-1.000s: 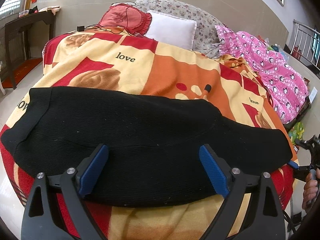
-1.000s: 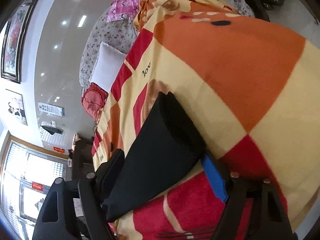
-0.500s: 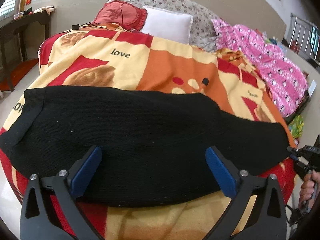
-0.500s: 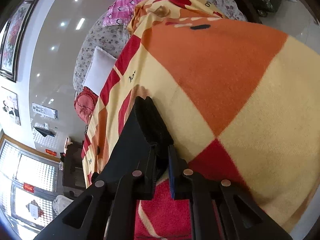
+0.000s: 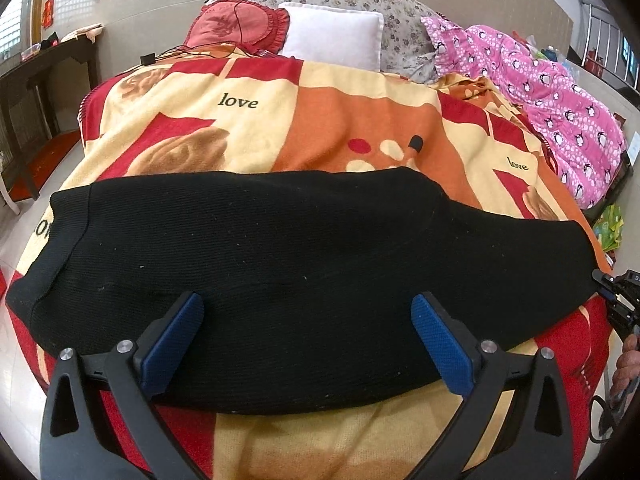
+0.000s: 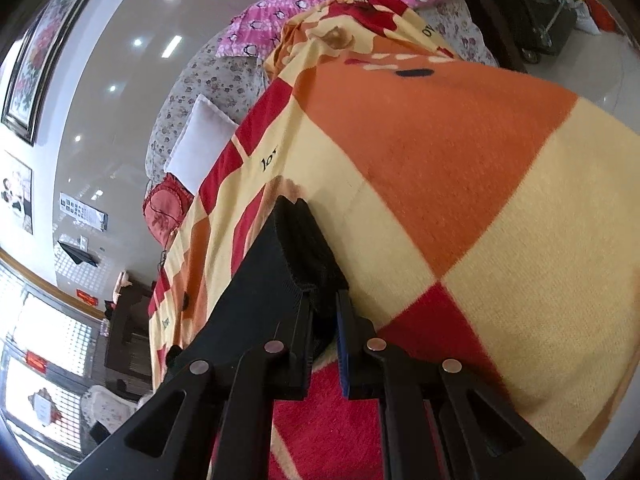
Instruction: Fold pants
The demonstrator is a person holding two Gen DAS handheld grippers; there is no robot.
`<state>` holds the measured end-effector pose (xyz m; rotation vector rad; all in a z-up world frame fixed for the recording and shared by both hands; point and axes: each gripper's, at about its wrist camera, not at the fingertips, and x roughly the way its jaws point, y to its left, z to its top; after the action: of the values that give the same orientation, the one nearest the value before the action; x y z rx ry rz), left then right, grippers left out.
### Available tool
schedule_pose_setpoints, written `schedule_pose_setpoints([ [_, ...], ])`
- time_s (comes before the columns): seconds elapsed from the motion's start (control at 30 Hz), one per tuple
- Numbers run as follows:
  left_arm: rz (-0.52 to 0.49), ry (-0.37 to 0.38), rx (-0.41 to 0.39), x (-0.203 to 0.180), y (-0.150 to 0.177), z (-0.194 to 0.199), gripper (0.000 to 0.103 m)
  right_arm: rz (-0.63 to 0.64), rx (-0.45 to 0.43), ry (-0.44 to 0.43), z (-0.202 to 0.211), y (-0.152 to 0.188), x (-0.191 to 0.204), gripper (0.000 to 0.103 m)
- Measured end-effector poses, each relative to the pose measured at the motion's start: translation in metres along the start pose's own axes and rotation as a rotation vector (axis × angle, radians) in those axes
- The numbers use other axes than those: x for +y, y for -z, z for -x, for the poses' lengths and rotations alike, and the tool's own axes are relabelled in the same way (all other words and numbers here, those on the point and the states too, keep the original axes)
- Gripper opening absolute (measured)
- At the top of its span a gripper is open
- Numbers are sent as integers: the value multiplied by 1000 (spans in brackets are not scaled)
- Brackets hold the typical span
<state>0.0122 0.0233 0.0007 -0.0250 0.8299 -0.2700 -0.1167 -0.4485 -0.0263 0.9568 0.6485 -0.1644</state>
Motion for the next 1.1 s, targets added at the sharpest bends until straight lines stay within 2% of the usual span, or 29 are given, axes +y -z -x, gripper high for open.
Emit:
schedule_pose_setpoints([
  [0.37,5,12,-2,4,-1,1,103,47,-1,-4,0,0,1,7],
  [1.1,-13,-1,6,2,-1,-1,103,63,-2,0,0,1,3,7],
])
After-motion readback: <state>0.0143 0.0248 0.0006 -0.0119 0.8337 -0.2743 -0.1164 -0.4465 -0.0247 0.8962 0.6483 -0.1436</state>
